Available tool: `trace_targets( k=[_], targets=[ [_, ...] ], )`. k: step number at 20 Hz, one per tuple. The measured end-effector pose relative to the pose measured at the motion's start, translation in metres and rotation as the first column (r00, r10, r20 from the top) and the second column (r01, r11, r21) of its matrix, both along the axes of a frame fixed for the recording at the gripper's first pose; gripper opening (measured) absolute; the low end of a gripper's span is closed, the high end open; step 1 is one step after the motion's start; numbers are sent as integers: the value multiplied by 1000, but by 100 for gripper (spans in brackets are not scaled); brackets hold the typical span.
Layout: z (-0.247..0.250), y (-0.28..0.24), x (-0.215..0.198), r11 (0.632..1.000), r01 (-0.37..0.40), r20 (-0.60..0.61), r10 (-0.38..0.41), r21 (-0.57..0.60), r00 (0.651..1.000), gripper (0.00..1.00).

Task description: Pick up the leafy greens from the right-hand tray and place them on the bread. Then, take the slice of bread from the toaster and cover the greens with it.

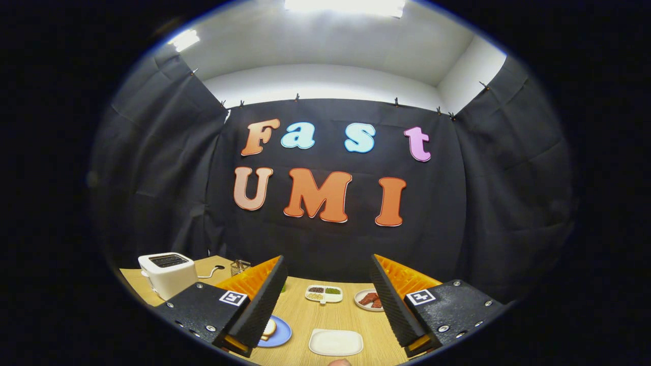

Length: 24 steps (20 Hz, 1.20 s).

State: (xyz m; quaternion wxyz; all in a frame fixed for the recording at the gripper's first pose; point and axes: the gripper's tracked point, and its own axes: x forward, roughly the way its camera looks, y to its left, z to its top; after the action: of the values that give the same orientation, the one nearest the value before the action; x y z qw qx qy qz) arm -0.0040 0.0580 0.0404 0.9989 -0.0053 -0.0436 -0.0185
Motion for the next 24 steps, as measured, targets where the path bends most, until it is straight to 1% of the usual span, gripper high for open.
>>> trace_targets(
  k=[3, 8, 11, 15, 18, 21, 24],
  targets=[
    [-1, 7, -4, 1000, -27, -10, 27, 3, 1000, 97],
    [8, -2, -8, 1000, -2, 2, 2, -4, 1000, 98],
    [7, 1, -14, 1000, -25, -9, 25, 4, 1000, 97],
    [14, -6, -17, 1000, -8, 5, 8, -23, 1000, 98],
    [14, -2, -16, 999, -12, 7, 12, -30, 1000, 98],
    [13, 1, -15, 1000, -18, 0, 18, -25, 1000, 98],
    [18, 5, -15, 1000, -22, 11, 22, 3, 1000, 98]
  ],
)
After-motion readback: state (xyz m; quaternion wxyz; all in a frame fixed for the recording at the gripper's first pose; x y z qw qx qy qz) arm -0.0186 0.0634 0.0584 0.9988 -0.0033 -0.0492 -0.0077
